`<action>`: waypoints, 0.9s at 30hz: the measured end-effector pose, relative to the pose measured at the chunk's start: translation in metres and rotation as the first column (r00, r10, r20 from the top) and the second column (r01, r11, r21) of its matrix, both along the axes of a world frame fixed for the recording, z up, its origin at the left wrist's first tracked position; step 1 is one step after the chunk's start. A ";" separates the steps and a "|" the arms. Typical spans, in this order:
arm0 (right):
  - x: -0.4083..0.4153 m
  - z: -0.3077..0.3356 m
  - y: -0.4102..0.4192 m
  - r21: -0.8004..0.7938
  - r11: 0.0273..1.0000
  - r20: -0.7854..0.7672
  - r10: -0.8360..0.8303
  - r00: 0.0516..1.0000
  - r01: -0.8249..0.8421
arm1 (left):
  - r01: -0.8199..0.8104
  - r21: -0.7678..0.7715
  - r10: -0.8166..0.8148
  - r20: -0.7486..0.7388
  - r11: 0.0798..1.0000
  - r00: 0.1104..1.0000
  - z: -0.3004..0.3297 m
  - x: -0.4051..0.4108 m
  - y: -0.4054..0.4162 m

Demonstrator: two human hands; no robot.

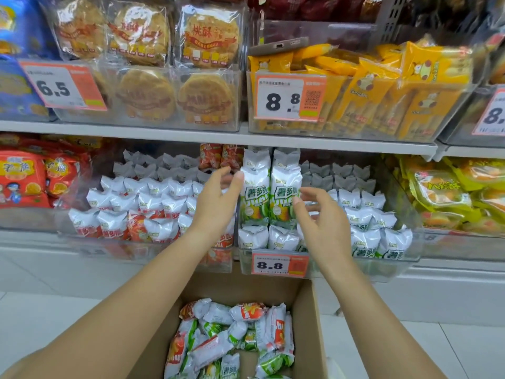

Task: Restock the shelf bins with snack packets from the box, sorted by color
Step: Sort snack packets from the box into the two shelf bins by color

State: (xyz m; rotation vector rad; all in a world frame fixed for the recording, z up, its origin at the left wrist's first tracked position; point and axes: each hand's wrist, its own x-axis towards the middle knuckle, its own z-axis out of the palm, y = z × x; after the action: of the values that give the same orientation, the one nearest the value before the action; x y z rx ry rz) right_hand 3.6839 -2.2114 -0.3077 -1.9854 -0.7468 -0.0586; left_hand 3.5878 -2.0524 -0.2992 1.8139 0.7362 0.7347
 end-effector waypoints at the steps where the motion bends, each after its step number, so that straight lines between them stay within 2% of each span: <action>1: -0.010 -0.001 -0.004 0.017 1.000 0.029 0.016 0.999 -0.017 | -0.034 0.055 0.032 0.045 0.998 0.998 0.002 -0.012 -0.004; 3: -0.033 -0.007 -0.013 0.031 0.995 0.059 0.095 0.994 -0.097 | -0.063 0.150 0.046 0.116 0.987 0.992 -0.002 -0.042 -0.012; 4: -0.046 -0.011 -0.017 -0.002 0.986 0.056 0.166 0.985 -0.166 | -0.028 0.171 0.008 0.116 0.985 0.993 -0.010 -0.058 -0.016; 5: -0.057 -0.016 -0.019 -0.096 0.962 0.048 0.261 0.964 -0.256 | 0.031 0.184 -0.047 0.085 0.983 0.995 -0.020 -0.073 -0.019; 6: -0.067 -0.023 -0.019 -0.262 0.896 0.035 0.380 0.925 -0.358 | 0.104 0.182 -0.112 0.032 0.978 0.993 -0.033 -0.087 -0.020; 7: -0.075 -0.034 -0.018 -0.460 0.769 -0.003 0.498 0.867 -0.444 | 0.174 0.163 -0.167 -0.056 0.971 0.984 -0.048 -0.101 -0.019; 8: -0.082 -0.049 -0.016 -0.628 0.597 -0.089 0.582 0.808 -0.499 | 0.235 0.124 -0.213 -0.166 0.964 0.963 -0.065 -0.112 -0.017; 9: -0.087 -0.066 -0.014 -0.732 0.424 -0.208 0.607 0.767 -0.534 | 0.289 0.076 -0.254 -0.303 0.954 0.918 -0.083 -0.122 -0.013; 11: -0.095 -0.105 -0.013 -0.795 0.169 -0.416 0.549 0.725 -0.583 | 0.373 -0.003 -0.310 -0.558 0.928 0.770 -0.118 -0.138 -0.004; 12: -0.097 -0.125 -0.013 -0.799 0.098 -0.470 0.514 0.718 -0.593 | 0.391 -0.038 -0.322 -0.641 0.920 0.697 -0.137 -0.143 0.000; 14: -0.098 -0.164 -0.014 -0.794 0.057 -0.527 0.431 0.733 -0.605 | 0.362 -0.114 -0.323 -0.734 0.925 0.597 -0.173 -0.152 0.009; 16: -0.095 -0.204 -0.015 -0.783 0.103 -0.553 0.336 0.762 -0.613 | 0.312 -0.168 -0.316 -0.794 0.935 0.520 -0.210 -0.160 0.018; 18: -0.092 -0.243 -0.016 -0.793 0.092 -0.559 0.283 0.780 -0.602 | 0.288 -0.221 -0.331 -0.842 0.932 0.425 -0.247 -0.168 0.022; 22: -0.095 -0.301 -0.025 -0.883 -0.094 -0.463 0.336 0.820 -0.460 | 0.318 -0.349 -0.413 -0.897 0.881 0.158 -0.302 -0.177 0.015; 23: -0.096 -0.312 -0.028 -0.901 -0.150 -0.432 0.390 0.813 -0.407 | 0.315 -0.359 -0.413 -0.902 0.878 0.123 -0.311 -0.177 0.013; 25: -0.096 -0.326 -0.032 -0.921 -0.209 -0.390 0.510 0.766 -0.330 | 0.312 -0.306 -0.360 -0.924 0.899 0.132 -0.326 -0.176 0.011; 26: -0.096 -0.332 -0.034 -0.936 -0.178 -0.350 0.572 0.742 -0.304 | 0.315 -0.262 -0.319 -0.936 0.912 0.147 -0.332 -0.174 0.011; 27: -0.095 -0.337 -0.033 -0.955 -0.088 -0.274 0.630 0.727 -0.284 | 0.323 -0.224 -0.286 -0.945 0.919 0.158 -0.337 -0.171 0.010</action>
State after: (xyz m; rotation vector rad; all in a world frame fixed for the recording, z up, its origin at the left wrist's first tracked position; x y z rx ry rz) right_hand 3.5889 -2.2449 -0.6447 -2.8042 -2.1155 0.9139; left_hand 3.4173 -2.0423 -0.6366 2.2601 1.0555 -0.8952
